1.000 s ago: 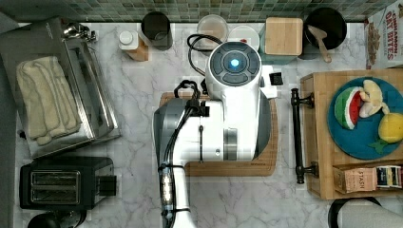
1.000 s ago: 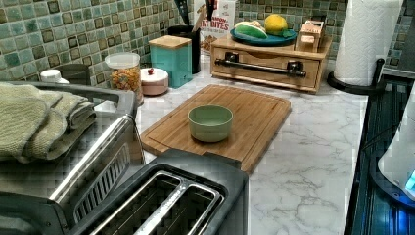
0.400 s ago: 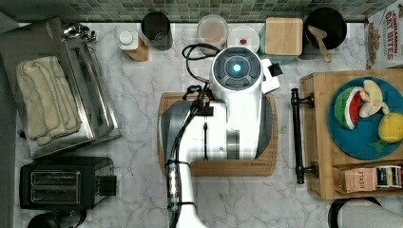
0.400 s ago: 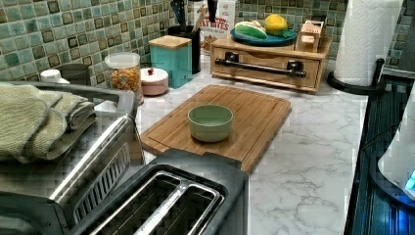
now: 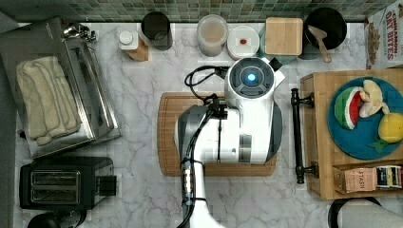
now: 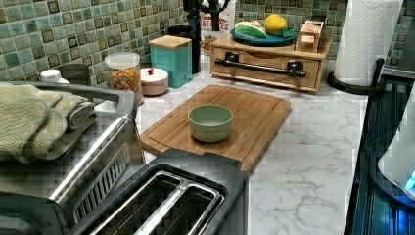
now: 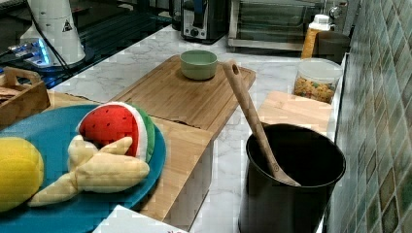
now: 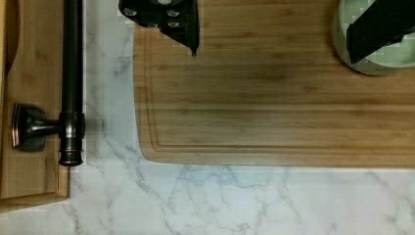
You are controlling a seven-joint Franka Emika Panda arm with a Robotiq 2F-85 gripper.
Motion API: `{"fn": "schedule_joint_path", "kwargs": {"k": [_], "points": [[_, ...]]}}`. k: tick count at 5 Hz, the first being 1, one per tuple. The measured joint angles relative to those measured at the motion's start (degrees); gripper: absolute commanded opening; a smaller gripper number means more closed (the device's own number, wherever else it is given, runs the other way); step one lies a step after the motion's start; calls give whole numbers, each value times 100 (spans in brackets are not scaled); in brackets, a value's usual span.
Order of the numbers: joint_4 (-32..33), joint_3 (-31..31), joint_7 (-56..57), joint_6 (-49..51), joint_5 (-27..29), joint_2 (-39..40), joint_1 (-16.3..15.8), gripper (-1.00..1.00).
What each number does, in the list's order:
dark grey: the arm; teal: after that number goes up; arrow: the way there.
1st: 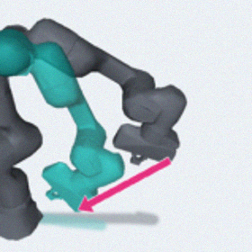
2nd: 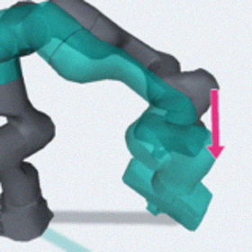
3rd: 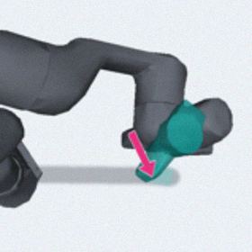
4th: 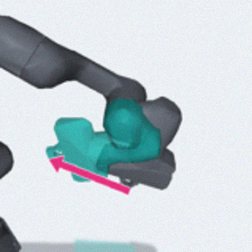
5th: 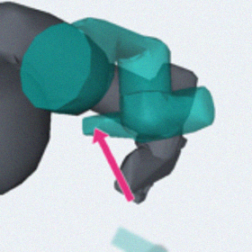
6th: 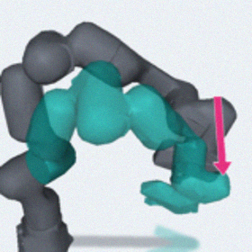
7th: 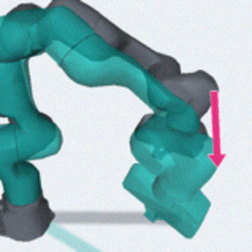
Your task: Open the drawer.
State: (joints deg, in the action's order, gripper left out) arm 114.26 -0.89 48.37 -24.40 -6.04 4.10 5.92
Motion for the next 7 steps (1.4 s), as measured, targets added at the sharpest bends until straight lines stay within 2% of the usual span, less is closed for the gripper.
{"fn": "schedule_joint_path", "kwargs": {"k": [1,4,5,7], "points": [[201,82,532,-532,-152,1,218,100],[615,503,943,-1583,-511,3,997,100],[772,623,943,-1634,-546,31,1090,100],[1287,649,943,-1858,-548,14,1020,100]]}}
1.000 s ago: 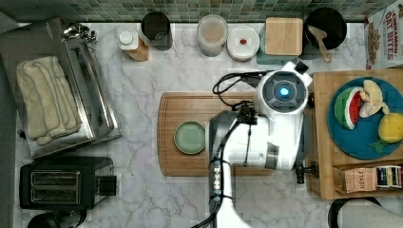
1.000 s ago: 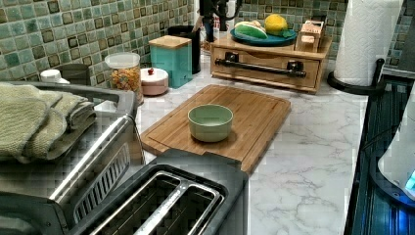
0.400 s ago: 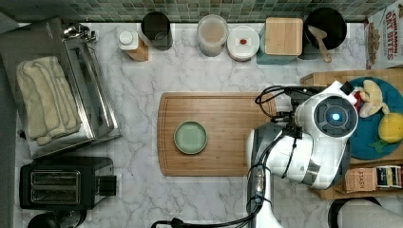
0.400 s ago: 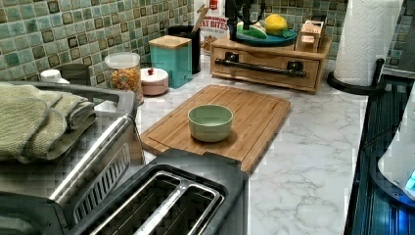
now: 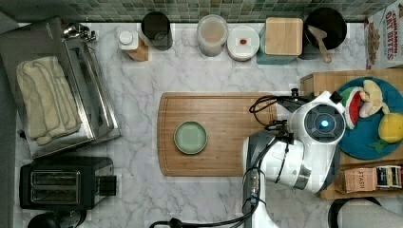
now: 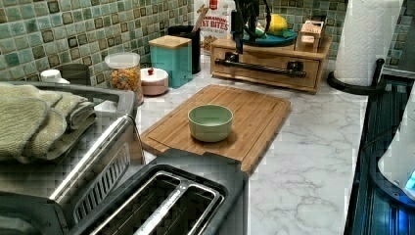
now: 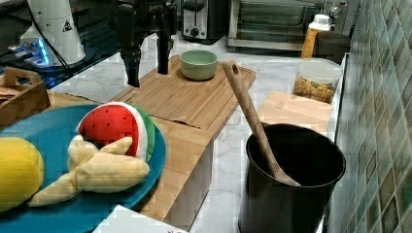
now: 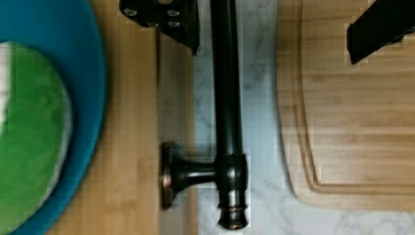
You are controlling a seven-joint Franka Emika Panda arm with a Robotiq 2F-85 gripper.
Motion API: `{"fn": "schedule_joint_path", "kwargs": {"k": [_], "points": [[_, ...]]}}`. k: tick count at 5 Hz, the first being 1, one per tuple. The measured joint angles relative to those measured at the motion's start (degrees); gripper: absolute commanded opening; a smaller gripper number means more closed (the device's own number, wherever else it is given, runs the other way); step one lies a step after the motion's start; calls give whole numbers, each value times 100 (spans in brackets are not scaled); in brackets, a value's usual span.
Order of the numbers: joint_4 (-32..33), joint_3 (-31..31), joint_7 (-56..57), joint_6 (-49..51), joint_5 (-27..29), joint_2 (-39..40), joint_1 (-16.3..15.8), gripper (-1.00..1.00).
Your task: Open the drawer.
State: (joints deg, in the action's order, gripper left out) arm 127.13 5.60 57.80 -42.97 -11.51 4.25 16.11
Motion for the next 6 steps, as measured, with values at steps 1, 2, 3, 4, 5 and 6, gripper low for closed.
{"fn": "schedule_joint_path", "kwargs": {"k": [1,2,3,4,5,6], "points": [[179,-23,0,-176,-26,27,-56,100],[380,-14,0,-856,-329,63,-66,100],[481,-8,0,-1368,-589,118,1,100],[504,77,0,-1343,-666,173,38,100],[571,131,0,-1623,-736,200,94,100],[671,140,6,-1712,-713,284,173,100]]}}
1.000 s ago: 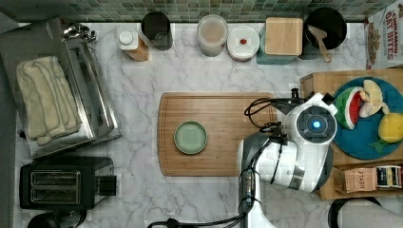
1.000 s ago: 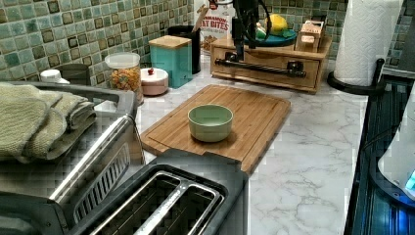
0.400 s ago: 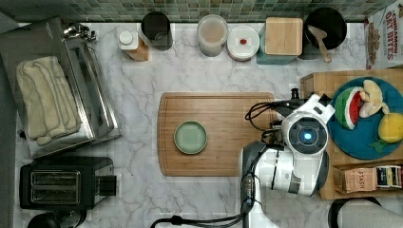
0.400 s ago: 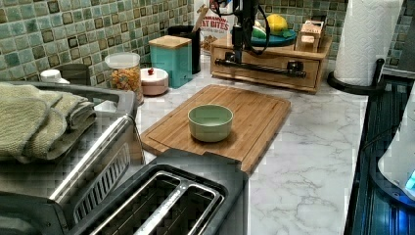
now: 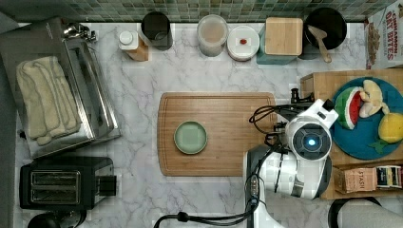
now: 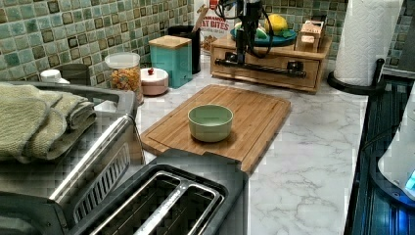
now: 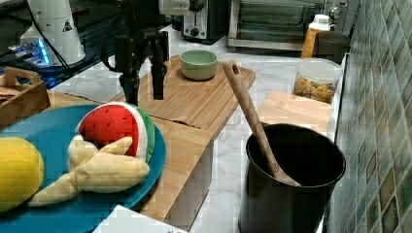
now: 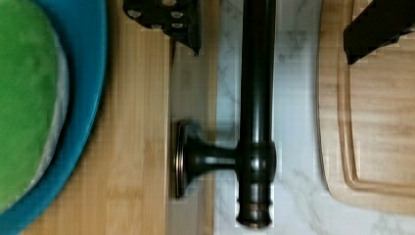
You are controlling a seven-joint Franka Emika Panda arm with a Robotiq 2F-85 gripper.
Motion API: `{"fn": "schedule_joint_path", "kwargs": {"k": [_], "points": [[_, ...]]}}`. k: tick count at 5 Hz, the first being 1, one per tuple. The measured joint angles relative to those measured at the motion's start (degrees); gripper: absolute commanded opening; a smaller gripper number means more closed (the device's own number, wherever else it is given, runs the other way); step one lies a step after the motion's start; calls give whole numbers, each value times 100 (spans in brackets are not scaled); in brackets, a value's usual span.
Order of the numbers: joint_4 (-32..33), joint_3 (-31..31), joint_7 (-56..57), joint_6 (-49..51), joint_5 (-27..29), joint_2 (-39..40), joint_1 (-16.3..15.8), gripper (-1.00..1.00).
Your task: Open the drawer.
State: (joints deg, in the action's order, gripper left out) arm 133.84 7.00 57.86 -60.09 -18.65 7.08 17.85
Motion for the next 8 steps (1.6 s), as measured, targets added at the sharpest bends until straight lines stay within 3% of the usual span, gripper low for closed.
{"fn": "schedule_joint_path", "kwargs": {"k": [2,5,8], "points": [[224,28,0,-431,214,342,158,100],[179,-66,-6,-677,214,874,129,100],[-201,-228,0,327,1000,868,131,100]]}}
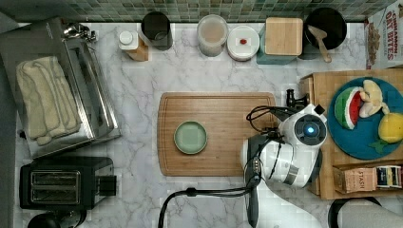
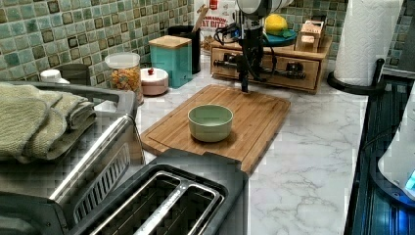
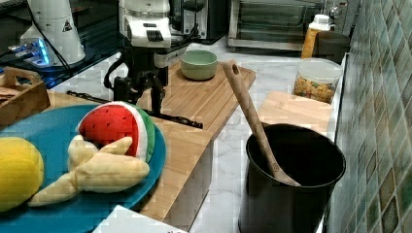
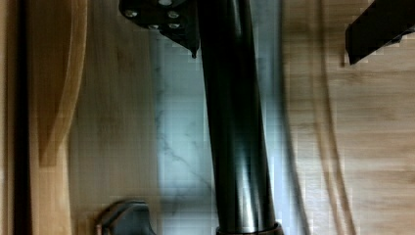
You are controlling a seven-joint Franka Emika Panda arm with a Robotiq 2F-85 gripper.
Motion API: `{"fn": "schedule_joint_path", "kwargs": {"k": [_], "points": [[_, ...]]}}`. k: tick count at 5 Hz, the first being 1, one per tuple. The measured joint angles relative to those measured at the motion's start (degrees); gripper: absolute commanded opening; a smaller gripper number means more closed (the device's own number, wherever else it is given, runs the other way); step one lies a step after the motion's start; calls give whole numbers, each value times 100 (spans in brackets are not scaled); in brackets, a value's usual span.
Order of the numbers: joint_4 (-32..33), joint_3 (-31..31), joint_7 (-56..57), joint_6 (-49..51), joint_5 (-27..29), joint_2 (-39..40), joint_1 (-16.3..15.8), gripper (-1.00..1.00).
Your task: Open the drawer.
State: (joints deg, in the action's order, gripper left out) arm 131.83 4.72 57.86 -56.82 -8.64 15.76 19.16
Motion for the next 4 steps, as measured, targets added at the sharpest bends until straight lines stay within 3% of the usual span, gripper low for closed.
{"fn": "schedule_joint_path", "kwargs": {"k": [1,4], "points": [[34,-108,-241,11,79,-20,-41,100],[448,-690,-1248,-48,453,-232,-550,100]]}}
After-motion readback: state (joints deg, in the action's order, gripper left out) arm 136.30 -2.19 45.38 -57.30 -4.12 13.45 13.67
